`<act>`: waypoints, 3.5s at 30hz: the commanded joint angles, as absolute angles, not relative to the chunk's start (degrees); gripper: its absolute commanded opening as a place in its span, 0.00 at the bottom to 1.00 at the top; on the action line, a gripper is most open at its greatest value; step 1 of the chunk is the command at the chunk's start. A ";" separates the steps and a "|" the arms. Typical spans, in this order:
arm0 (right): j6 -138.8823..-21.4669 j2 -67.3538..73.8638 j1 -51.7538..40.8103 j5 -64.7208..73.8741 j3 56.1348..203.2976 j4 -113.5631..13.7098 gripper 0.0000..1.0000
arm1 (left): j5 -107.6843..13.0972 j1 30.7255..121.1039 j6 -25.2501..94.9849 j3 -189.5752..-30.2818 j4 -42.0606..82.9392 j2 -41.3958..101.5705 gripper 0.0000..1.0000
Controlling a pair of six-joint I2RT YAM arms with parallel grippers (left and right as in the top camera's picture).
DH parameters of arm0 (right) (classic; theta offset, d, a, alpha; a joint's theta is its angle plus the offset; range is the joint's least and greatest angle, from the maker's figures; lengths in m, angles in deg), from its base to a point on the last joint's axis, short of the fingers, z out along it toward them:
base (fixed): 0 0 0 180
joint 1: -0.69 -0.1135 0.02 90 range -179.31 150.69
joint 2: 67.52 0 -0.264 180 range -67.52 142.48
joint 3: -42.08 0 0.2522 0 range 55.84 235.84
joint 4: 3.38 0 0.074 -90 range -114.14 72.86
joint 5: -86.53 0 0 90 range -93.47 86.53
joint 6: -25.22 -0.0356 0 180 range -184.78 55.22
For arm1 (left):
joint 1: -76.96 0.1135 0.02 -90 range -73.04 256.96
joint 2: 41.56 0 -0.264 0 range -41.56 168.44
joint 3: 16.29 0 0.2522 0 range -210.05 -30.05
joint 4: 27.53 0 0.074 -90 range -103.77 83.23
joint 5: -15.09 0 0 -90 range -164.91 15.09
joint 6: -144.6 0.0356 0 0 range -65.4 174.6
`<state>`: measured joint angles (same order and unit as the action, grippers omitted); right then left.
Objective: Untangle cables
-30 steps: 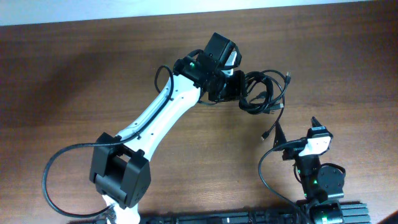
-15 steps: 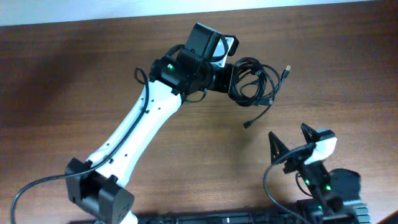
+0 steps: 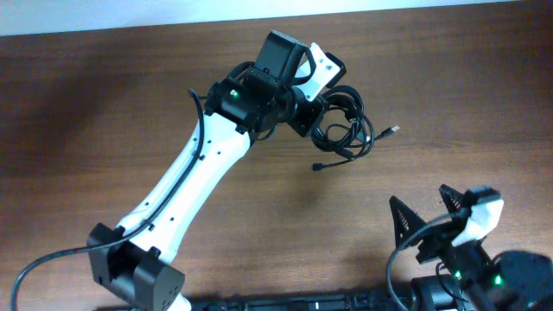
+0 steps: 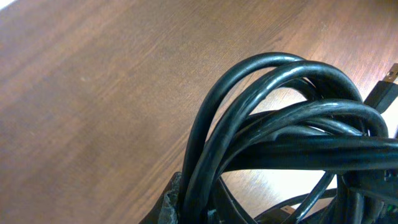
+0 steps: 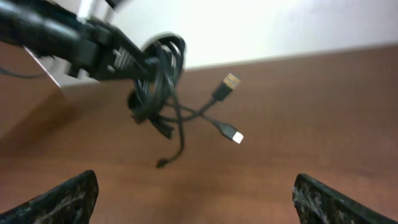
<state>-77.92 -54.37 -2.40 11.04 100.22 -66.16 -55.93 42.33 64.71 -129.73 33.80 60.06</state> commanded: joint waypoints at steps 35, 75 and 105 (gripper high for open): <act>-80.00 -29.69 -2.68 27.78 117.68 -67.64 0.95 | -23.21 42.46 98.20 -131.11 34.96 51.28 0.00; -77.97 -29.69 -2.66 39.32 117.68 -63.03 0.04 | -25.50 38.27 95.71 -131.11 34.53 50.60 0.50; -65.01 -29.69 -2.68 56.37 117.66 -40.63 0.04 | -15.73 53.72 55.42 -131.11 33.63 44.35 0.91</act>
